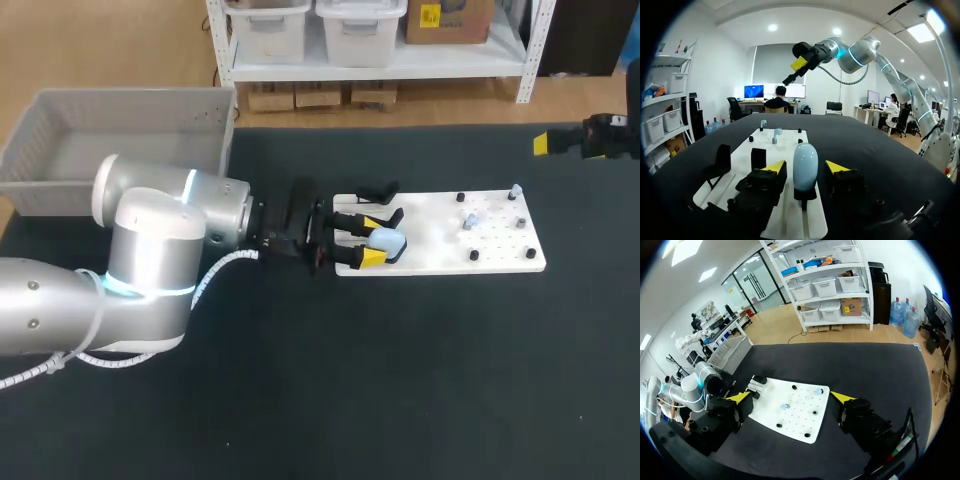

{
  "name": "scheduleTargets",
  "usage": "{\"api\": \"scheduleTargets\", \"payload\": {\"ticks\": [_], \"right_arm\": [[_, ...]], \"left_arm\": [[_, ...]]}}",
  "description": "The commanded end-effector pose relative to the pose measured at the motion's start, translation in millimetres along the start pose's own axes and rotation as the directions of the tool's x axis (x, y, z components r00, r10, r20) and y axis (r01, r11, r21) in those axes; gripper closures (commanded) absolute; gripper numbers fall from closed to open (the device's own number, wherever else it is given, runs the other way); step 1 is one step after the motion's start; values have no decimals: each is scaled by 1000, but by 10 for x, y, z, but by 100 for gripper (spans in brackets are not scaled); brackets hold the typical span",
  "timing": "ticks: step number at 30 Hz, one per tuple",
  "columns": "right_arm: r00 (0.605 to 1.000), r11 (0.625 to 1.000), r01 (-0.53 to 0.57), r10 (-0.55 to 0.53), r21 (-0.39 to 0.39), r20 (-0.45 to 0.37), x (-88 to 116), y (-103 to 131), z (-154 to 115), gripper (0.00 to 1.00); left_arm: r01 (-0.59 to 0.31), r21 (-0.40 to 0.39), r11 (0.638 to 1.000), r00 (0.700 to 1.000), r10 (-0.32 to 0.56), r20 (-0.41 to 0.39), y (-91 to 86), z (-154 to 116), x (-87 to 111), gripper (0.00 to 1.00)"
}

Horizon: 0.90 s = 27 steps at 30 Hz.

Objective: Pick up each earbud case from the left stands, insert the matching earbuds, close the lid, and place the case in the box.

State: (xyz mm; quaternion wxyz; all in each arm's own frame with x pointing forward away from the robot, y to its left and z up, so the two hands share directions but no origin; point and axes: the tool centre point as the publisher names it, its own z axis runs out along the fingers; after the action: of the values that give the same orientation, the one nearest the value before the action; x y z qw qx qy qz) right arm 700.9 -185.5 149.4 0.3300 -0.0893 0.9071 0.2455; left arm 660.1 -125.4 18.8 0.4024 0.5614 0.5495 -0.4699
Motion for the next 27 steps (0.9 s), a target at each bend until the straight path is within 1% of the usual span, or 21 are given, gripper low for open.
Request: {"api": "scheduleTargets", "payload": {"ticks": [1,4,7,13,16,22,27], "right_arm": [[1000,1000,0,0,0,0,1,0,-3,0],[1000,1000,0,0,0,0,1,0,-3,0],[1000,1000,0,0,0,0,1,0,-3,0],[1000,1000,0,0,0,0,1,0,-3,0],[1000,1000,0,0,0,0,1,0,-3,0],[1000,1000,0,0,0,0,1,0,-3,0],[1000,1000,0,0,0,0,1,0,-3,0]], "left_arm": [[7,14,1000,1000,-7,-7,40,3,3,58],[11,24,1000,1000,-11,-11,49,9,0,60],[13,34,999,1000,-12,-13,61,21,-2,69],[20,45,999,1000,-19,-17,67,35,8,64],[21,50,999,1000,-20,-20,68,38,10,65],[23,58,998,999,-22,-23,70,53,16,62],[25,64,998,999,-24,-26,68,55,20,64]]}}
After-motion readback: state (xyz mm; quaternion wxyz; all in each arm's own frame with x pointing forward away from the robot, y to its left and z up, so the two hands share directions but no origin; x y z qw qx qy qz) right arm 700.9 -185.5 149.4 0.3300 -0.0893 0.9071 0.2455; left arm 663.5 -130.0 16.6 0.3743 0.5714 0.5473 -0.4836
